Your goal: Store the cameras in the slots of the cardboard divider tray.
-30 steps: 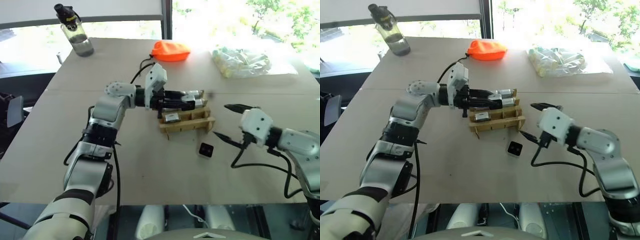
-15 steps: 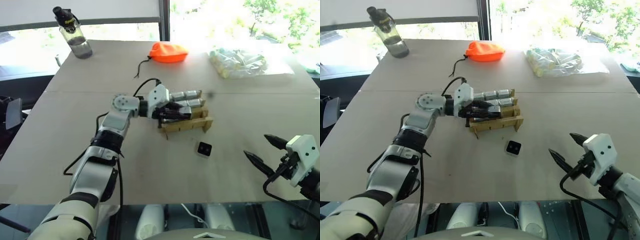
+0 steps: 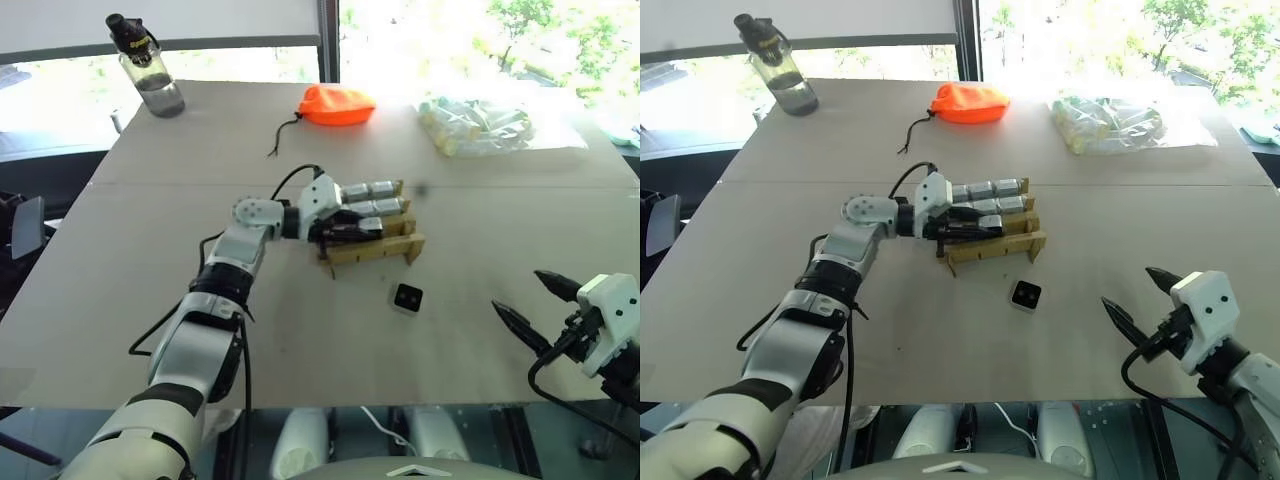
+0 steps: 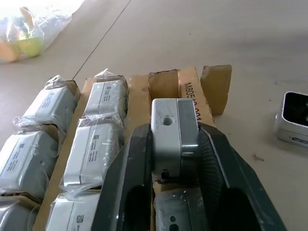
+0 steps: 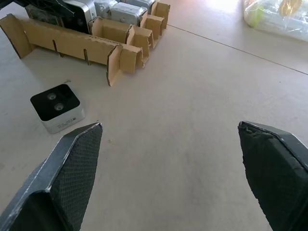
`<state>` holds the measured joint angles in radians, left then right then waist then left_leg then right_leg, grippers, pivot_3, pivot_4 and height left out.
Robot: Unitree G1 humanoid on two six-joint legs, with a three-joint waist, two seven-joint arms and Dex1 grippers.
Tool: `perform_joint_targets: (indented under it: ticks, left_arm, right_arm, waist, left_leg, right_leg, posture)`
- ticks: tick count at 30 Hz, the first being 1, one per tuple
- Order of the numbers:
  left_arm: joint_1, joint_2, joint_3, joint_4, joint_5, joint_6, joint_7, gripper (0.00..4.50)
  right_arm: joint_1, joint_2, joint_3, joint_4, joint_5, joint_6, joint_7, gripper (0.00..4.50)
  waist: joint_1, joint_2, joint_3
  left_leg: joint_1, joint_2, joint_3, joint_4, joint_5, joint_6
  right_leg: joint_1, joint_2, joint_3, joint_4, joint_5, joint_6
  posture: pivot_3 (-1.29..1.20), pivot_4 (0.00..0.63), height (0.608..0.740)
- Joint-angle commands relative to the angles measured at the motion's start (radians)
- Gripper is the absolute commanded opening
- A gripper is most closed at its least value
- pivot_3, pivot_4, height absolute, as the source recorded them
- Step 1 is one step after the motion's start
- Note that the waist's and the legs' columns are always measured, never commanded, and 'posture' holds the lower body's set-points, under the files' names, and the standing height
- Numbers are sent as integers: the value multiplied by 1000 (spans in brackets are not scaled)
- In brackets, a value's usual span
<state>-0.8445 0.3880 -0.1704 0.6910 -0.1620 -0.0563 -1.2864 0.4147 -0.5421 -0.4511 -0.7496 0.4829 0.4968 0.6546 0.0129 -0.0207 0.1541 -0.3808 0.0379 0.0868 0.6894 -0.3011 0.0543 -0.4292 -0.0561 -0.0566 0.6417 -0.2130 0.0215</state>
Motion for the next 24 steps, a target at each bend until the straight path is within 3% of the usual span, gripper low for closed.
perform_joint_targets:
  ticks: [1, 5, 12, 15, 18, 24]
  left_arm:
    - [26, 3, 12, -70, -5, 35, 19, 2947]
    - [41, 36, 39, -154, -23, 53, 14, 4441]
    - [96, 177, 136, -498, -204, 305, -48, 4441]
    - [222, 411, 174, -702, -292, 444, -210, 4441]
    - [310, 535, 212, -788, -310, 482, -215, 4441]
    - [505, 622, 395, -948, -413, 568, -149, 4441]
  right_arm:
    - [-8, -17, -24, -25, 15, -24, -4, 4500]
    - [-16, -35, -16, -15, 17, -23, 8, 4500]
    - [-63, -113, 132, 83, -60, -105, 111, 4500]
    - [-157, -133, 245, 180, -9, -115, 238, 4500]
    - [-253, -132, 315, 293, -56, -161, 268, 4500]
    - [-438, -115, 476, 468, -107, -191, 346, 4500]
  waist:
    - [1, 0, 0]
    - [2, 0, 0]
    - [-2, 0, 0]
    - [-24, -1, 1]
    - [-25, -1, 1]
    - [0, -2, 2]
  left_leg:
    - [0, 0, 0, 0, 0, 0]
    - [-1, 0, 0, 0, 0, 0]
    - [-1, 1, 0, 0, 2, -3]
    - [0, 1, 2, -1, 2, -4]
    - [1, 3, 1, -3, 2, -5]
    - [1, 2, 1, -1, 2, -4]
  right_leg:
    - [0, 0, 0, 0, 0, 0]
    - [0, 0, 0, -1, 0, 0]
    - [0, 0, 0, -1, 0, 0]
    - [-1, 1, 2, -1, 0, 0]
    - [-1, 1, 3, -1, 0, -1]
    - [-1, -3, 1, 0, -2, -3]
  posture:
    - [0, 150, 740]
    - [0, 150, 740]
    - [0, 150, 740]
    - [0, 150, 740]
    - [0, 150, 740]
    - [0, 150, 740]
